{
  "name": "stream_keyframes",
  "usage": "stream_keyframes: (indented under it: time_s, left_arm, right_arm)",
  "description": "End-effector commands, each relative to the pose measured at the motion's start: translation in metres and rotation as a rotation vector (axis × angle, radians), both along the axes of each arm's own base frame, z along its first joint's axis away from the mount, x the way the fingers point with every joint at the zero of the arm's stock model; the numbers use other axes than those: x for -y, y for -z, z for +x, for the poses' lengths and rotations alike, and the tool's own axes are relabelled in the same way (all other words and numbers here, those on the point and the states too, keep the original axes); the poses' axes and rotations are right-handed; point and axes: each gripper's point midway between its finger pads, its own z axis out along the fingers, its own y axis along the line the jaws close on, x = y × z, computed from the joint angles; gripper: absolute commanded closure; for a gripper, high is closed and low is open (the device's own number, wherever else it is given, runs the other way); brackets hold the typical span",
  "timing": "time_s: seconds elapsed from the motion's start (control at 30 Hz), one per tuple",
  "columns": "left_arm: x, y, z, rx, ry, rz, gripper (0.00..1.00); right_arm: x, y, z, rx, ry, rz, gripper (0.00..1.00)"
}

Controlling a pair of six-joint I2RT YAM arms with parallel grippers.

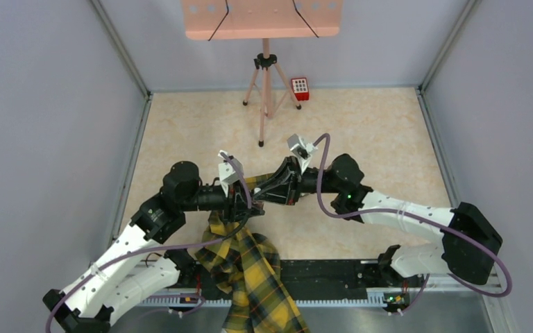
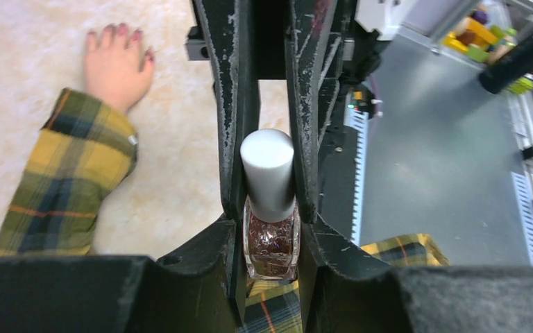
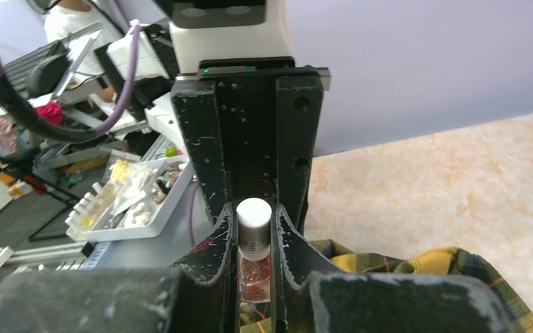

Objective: Paint the nails
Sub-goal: Screw the nail polish bottle.

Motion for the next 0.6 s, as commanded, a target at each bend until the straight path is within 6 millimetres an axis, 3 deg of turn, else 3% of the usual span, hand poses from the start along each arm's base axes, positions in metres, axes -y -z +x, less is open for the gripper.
stream_keyframes:
  time_s: [0.0,0.27,0.57]
  left_arm:
    - [-0.007,-0.029,0.047,0.178,-0.232,-0.043,1.0]
    - [-0.039,-0.012,0.097,0.184,-0.563,0.07,1.0]
    - [-0.06,-0.005,0.117,0.187,-0.72,0.127,1.0]
  right_arm:
    - [-0.012,0.028,0.0,-0.074,-0.001,-0.127,1.0]
    - [-0.037,0.058,0.033,-0.218,0.164,-0.234,1.0]
    - [-0.063,0.092,0.077,-0.447,0.426,-0.331,1.0]
